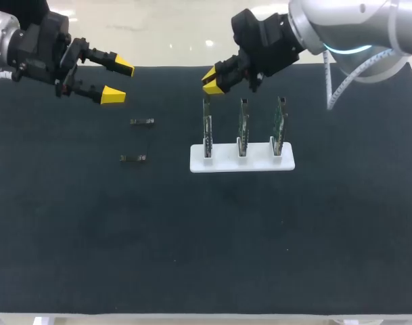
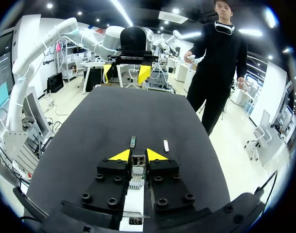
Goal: Pick up the optical module with the left hand, and insert it into the network port with the right hand.
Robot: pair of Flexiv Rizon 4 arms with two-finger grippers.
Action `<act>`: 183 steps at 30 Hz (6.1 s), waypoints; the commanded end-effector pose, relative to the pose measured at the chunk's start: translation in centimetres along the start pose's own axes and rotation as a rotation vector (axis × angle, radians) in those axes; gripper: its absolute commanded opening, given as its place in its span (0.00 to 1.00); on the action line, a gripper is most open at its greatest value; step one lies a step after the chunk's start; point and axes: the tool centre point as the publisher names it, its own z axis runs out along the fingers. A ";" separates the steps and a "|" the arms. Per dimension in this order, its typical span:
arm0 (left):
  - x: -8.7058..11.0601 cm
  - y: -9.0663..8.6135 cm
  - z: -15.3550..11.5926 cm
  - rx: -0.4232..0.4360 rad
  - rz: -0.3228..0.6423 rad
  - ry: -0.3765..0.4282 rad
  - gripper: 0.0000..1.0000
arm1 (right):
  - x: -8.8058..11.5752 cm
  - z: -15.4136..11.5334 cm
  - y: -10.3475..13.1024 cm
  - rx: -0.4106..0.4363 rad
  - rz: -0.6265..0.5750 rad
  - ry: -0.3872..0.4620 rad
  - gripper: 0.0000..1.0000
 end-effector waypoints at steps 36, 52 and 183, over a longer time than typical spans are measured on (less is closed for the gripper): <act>0.0 0.1 0.1 0.001 -0.001 0.003 1.00 | -1.5 -0.5 -0.1 0.020 0.073 0.012 0.00; 0.0 0.1 0.1 0.001 -0.001 0.003 1.00 | -0.6 0.1 0.3 0.020 0.093 0.046 0.00; 1.9 -0.1 -1.5 0.005 -0.025 0.190 1.00 | 6.0 -14.3 1.7 -0.023 0.095 0.114 1.00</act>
